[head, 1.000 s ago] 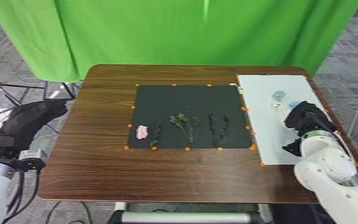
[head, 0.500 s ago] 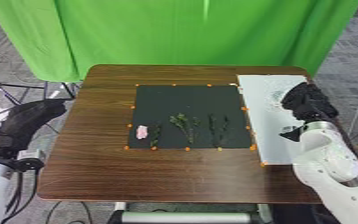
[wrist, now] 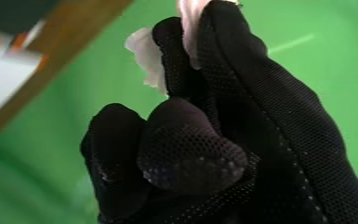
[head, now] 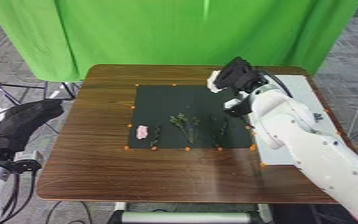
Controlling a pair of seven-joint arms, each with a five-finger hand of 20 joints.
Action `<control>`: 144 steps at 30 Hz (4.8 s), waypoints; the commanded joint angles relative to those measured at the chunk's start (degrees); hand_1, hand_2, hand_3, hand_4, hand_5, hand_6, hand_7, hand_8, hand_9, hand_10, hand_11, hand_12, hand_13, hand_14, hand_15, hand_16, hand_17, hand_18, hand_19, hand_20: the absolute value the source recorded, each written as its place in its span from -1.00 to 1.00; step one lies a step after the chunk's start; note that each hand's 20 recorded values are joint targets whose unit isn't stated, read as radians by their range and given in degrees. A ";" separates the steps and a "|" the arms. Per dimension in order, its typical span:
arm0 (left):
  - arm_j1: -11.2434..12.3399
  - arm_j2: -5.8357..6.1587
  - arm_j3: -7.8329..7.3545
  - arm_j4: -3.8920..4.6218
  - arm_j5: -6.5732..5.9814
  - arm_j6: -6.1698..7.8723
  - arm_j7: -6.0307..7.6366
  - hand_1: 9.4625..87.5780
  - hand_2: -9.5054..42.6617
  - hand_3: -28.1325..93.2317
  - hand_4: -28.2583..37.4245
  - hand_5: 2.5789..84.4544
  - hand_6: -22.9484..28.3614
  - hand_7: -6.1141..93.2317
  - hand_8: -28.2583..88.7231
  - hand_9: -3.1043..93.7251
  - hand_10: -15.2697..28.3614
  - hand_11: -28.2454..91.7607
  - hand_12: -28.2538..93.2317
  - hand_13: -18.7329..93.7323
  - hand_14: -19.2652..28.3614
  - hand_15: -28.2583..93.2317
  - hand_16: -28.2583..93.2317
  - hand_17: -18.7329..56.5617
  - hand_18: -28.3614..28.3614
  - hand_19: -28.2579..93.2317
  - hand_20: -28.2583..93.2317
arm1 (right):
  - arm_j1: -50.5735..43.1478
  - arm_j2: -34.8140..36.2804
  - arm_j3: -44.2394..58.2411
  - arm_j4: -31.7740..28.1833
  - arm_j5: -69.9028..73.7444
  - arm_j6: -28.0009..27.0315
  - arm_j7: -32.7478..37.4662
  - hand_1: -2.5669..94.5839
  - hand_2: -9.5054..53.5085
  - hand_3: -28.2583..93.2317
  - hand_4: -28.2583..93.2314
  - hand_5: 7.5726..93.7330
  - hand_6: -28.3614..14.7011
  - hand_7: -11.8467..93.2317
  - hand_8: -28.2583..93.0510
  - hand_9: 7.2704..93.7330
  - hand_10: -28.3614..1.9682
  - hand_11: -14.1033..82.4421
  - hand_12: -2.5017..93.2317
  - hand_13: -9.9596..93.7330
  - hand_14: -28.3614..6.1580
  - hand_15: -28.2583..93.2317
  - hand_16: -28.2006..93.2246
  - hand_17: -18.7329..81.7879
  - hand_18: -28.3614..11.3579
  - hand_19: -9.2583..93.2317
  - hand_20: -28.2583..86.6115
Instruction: Arrange flowers
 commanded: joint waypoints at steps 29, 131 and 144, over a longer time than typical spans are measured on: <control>-5.99 2.20 4.69 2.97 -2.04 -3.08 -1.89 -0.65 -0.68 0.48 -0.81 0.13 0.06 -0.65 -0.61 -0.01 0.35 -0.23 -0.33 -0.07 0.61 -0.25 -0.47 -0.44 0.53 -0.40 -0.24 | 5.88 -23.81 -8.23 16.98 10.95 -8.39 9.35 0.49 -1.00 0.33 -0.78 0.75 0.24 -0.50 -0.31 0.79 0.12 -0.60 -0.20 1.00 0.67 0.44 -0.01 0.68 -0.14 1.00 0.49; -0.73 -1.25 1.63 0.84 -2.01 -2.66 -1.18 -0.64 -0.74 0.48 -0.85 0.15 0.02 -0.64 -0.61 0.00 0.35 -0.23 -0.32 -0.06 0.61 -0.25 -0.47 -0.45 0.54 -0.40 -0.24 | -28.87 9.60 28.68 0.01 -33.34 8.34 13.22 0.43 -1.00 0.33 -0.83 0.73 0.29 -0.48 -0.40 0.93 0.09 -0.60 -0.20 1.00 0.61 0.47 -0.06 0.67 -0.25 1.00 0.49; -0.94 -1.31 2.08 0.86 -1.95 -2.74 -1.29 -0.65 -0.73 0.48 -0.86 0.14 0.03 -0.64 -0.61 0.00 0.35 -0.23 -0.32 -0.06 0.61 -0.24 -0.47 -0.45 0.54 -0.40 -0.24 | -22.56 12.44 23.70 -5.06 -34.83 -0.28 11.68 0.33 -1.00 0.37 -0.82 0.70 0.32 -0.46 -0.36 0.87 0.05 -0.54 -0.23 1.00 0.60 0.45 -0.02 0.66 -0.25 1.00 0.50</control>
